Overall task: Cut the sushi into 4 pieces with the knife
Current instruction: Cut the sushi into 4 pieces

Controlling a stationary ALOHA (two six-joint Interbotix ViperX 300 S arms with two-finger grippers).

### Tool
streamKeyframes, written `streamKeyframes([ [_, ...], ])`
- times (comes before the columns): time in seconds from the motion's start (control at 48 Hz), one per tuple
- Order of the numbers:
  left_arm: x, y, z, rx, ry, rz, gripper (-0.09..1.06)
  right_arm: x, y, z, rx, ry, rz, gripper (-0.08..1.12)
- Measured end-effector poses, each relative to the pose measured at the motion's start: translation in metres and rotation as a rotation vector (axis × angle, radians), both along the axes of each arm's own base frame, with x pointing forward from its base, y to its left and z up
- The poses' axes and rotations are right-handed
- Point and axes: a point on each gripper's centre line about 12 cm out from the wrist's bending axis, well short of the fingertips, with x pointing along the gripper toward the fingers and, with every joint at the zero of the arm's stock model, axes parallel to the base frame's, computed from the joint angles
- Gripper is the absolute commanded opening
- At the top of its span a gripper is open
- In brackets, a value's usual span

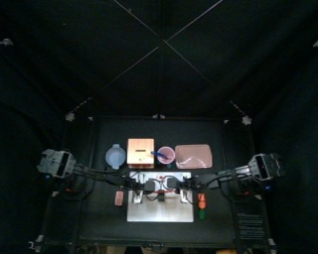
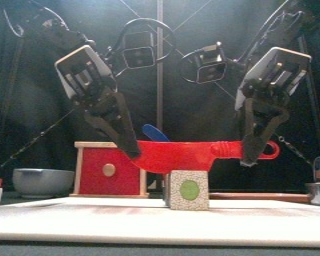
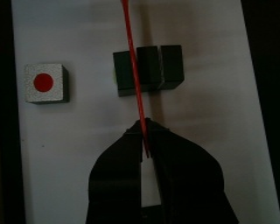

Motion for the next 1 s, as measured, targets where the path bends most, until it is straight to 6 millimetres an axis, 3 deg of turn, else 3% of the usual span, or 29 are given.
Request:
streamKeyframes([
  [1.0,0.0004,-0.0049,-0.0039,-0.029,0.017,0.017,0.45,-0.0002,0.0047,0.0002,0.001,-0.003,0.013,0.15],
])
